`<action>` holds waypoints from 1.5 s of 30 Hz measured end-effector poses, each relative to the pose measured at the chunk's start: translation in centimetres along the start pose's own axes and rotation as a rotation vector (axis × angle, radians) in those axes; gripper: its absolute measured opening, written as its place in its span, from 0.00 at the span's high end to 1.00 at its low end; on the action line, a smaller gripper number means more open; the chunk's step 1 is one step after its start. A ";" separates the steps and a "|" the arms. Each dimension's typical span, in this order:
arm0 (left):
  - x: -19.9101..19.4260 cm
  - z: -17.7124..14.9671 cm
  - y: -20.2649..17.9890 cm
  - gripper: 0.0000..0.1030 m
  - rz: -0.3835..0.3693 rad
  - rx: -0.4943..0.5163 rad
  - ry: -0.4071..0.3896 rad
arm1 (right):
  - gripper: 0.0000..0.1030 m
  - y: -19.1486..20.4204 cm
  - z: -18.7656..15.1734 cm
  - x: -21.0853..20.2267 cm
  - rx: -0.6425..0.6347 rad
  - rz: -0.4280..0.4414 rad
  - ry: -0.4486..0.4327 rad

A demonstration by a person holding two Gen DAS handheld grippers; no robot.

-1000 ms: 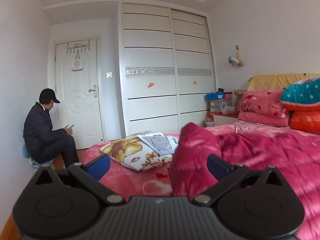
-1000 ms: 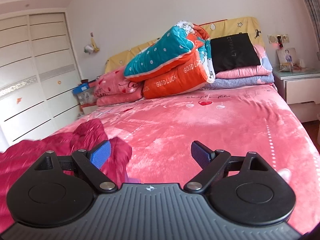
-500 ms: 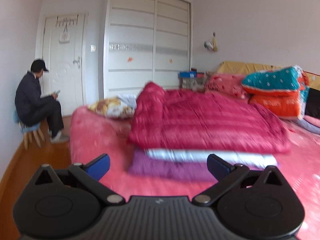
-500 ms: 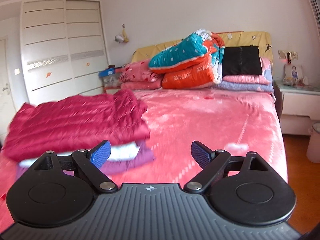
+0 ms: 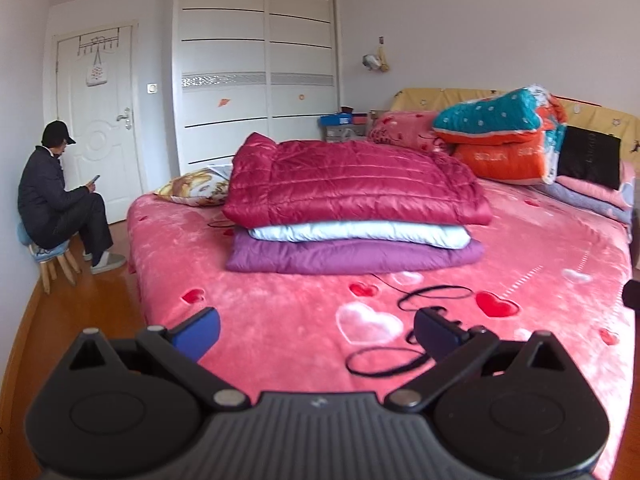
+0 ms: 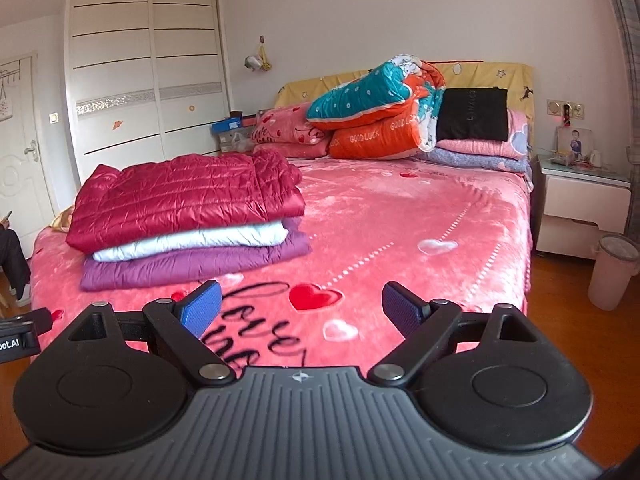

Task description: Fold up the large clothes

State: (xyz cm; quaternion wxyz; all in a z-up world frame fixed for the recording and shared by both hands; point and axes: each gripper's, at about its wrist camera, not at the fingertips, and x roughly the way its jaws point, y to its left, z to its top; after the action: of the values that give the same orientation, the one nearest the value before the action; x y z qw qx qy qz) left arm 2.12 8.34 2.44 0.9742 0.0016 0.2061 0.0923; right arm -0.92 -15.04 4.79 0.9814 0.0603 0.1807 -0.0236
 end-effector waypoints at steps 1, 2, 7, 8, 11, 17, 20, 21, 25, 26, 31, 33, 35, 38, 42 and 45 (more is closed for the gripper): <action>-0.4 -0.3 -0.1 0.01 -0.009 0.003 0.002 | 0.00 -0.2 0.0 -0.3 0.002 -0.009 -0.001; -0.8 -0.4 -0.2 0.01 -0.013 0.010 0.004 | 0.00 -0.3 -0.1 -0.6 0.006 -0.013 -0.002; -2.4 -1.2 -0.2 0.01 -0.027 0.028 -0.003 | 0.00 -0.5 -0.3 -1.8 0.013 -0.021 -0.014; -2.6 -1.3 -0.1 0.01 -0.031 0.026 -0.003 | 0.00 -0.2 -0.3 -1.6 0.008 -0.020 -0.015; -3.4 -1.9 -0.1 0.01 -0.045 0.026 -0.004 | 0.00 0.1 -0.6 -2.2 -0.012 -0.018 -0.017; -4.2 -2.9 0.1 0.01 -0.067 0.014 0.012 | 0.00 0.4 -0.9 -2.5 -0.016 -0.017 -0.022; -4.5 -3.3 0.0 0.01 -0.082 0.021 0.015 | 0.00 0.3 -1.1 -2.7 -0.021 -0.025 -0.022; -4.7 -3.5 -0.1 0.01 -0.089 0.022 0.015 | 0.00 0.3 -1.1 -2.8 -0.021 -0.030 -0.022; -5.0 -3.9 -0.2 0.01 -0.123 0.022 0.021 | 0.00 0.0 -1.3 -2.8 -0.023 -0.047 -0.023; -5.1 -4.0 -0.3 0.01 -0.129 0.023 0.021 | 0.00 -0.1 -1.3 -2.8 -0.022 -0.053 -0.025; -5.5 -4.3 -0.5 0.01 -0.147 0.032 0.019 | 0.00 -0.5 -1.5 -3.0 -0.019 -0.077 -0.030; -5.7 -4.3 -0.6 0.01 -0.150 0.036 0.018 | 0.00 -0.6 -1.6 -3.0 -0.017 -0.084 -0.029; -5.8 -4.4 -0.7 0.01 -0.153 0.040 0.018 | 0.00 -0.6 -1.7 -3.1 -0.016 -0.094 -0.027; -5.9 -4.5 -0.8 0.01 -0.156 0.048 0.018 | 0.00 -0.7 -1.8 -3.1 -0.009 -0.104 -0.025; -5.9 -4.7 -0.8 0.01 -0.156 0.051 0.021 | 0.00 -0.6 -2.0 -3.0 -0.007 -0.113 -0.023; -5.9 -4.8 -0.8 0.01 -0.150 0.054 0.019 | 0.00 -0.4 -2.0 -3.0 -0.008 -0.115 -0.023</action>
State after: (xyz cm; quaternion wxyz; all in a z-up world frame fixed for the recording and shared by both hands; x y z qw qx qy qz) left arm -5.01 6.28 0.37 0.9759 0.0113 0.2174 0.0133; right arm -4.44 -15.10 3.92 0.9806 0.0458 0.1728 -0.0799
